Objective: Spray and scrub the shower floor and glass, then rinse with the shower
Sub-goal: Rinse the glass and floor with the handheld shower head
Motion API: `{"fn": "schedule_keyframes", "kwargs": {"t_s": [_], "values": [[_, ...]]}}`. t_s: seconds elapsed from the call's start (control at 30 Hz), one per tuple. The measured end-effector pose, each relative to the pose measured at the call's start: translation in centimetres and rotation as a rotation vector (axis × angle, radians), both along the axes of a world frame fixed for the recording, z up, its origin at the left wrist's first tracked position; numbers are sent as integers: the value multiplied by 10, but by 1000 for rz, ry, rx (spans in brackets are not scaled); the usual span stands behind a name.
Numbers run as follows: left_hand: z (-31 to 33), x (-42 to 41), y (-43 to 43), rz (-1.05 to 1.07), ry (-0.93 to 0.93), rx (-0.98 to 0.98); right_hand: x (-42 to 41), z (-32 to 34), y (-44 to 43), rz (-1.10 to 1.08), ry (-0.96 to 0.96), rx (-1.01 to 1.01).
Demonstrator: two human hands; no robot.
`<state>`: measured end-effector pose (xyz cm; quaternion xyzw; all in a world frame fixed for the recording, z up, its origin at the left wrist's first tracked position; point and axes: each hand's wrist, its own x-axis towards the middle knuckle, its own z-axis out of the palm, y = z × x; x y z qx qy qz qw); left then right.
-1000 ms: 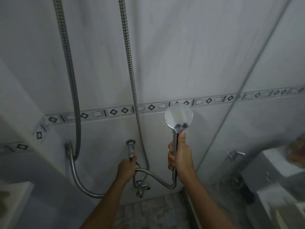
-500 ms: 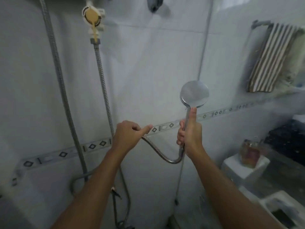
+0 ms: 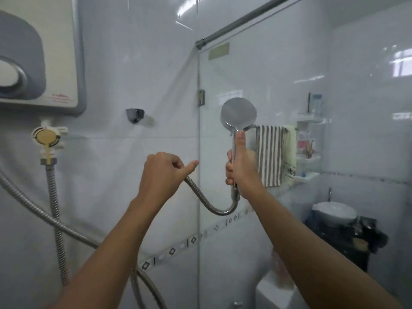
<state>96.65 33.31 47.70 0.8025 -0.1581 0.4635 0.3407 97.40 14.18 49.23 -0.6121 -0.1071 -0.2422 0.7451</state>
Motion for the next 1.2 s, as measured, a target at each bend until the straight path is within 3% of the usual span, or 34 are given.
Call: {"fn": "schedule_keyframes", "kwargs": {"t_s": [0.37, 0.63, 0.8, 1.2], "values": [[35, 18, -37, 16, -35, 9, 21, 92, -40, -80, -182, -144], [48, -3, -47, 27, -67, -47, 12, 148, -35, -87, -187, -192], [56, -19, -48, -19, -61, -75, 0, 151, -31, -75, -160, -222], [49, -75, -75, -204, -22, -55, -92, 130, -94, -262, -164, 18]]}}
